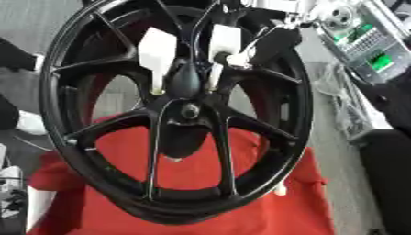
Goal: Pull the pin out of the wheel hub.
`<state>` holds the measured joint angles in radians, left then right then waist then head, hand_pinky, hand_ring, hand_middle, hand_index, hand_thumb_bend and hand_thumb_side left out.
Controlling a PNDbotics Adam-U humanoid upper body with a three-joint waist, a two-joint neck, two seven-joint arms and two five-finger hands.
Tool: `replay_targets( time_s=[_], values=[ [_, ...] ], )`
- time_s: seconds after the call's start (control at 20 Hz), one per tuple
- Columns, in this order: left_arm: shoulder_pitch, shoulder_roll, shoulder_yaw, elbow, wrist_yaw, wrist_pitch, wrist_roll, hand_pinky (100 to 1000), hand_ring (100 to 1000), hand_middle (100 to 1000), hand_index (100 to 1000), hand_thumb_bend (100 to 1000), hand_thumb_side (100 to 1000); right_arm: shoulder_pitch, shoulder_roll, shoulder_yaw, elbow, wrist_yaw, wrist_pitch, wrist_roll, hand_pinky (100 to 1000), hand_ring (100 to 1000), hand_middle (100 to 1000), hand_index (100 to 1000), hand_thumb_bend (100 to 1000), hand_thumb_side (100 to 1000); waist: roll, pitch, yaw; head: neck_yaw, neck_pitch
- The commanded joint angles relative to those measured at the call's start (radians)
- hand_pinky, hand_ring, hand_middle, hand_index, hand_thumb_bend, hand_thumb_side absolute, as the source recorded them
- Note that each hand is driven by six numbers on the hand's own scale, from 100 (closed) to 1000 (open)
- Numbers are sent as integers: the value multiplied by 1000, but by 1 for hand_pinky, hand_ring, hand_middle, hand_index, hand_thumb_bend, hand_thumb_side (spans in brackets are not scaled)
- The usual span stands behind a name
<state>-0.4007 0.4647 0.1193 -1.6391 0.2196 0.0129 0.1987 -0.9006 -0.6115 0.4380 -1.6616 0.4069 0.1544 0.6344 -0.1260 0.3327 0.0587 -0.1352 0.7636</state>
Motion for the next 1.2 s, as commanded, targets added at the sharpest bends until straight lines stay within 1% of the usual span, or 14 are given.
replay_targets(
  time_s=[0.05, 0.4, 0.5, 0.65, 0.85, 0.9, 1.0, 1.2],
  values=[
    [-15, 16, 0, -10, -3, -1, -3, 651, 871, 786, 826, 199, 853, -11, -24, -15, 0, -1, 7, -3, 856, 729, 514, 712, 272, 420, 9, -18, 2, -7, 5],
    [-17, 14, -1, -10, -4, -1, -5, 651, 871, 787, 825, 199, 853, -7, -23, -12, 8, 13, 0, 8, 845, 724, 508, 708, 295, 462, 8, -17, 6, -8, 6],
    [-17, 14, -2, -10, -4, -1, -6, 651, 872, 787, 825, 198, 853, -5, -23, -13, 11, 16, -1, 9, 841, 717, 498, 696, 271, 461, 8, -17, 6, -7, 6],
    [-16, 14, -3, -9, -5, 0, -7, 651, 872, 788, 825, 198, 854, -4, -25, -18, 11, 10, 3, 2, 835, 706, 483, 680, 246, 435, 8, -17, 5, -7, 6],
    [-15, 15, -3, -8, -6, 0, -7, 651, 872, 788, 825, 198, 854, -9, -26, -21, 9, -8, 13, -15, 818, 681, 451, 642, 175, 395, 9, -17, 4, -10, 6],
    [-15, 15, -3, -8, -6, 0, -7, 651, 872, 788, 825, 198, 854, -10, -26, -22, 8, -14, 16, -19, 812, 670, 442, 631, 140, 379, 9, -18, 3, -11, 6],
    [-15, 15, -3, -7, -6, 1, -7, 651, 873, 788, 825, 197, 856, -12, -28, -23, 6, -28, 24, -28, 796, 646, 426, 613, 100, 354, 9, -18, 3, -12, 6],
    [-15, 15, -4, -5, -8, 1, -7, 651, 873, 788, 825, 197, 856, -15, -31, -24, -2, -53, 33, -32, 774, 619, 410, 596, 100, 327, 9, -18, 2, -14, 6]
  ],
)
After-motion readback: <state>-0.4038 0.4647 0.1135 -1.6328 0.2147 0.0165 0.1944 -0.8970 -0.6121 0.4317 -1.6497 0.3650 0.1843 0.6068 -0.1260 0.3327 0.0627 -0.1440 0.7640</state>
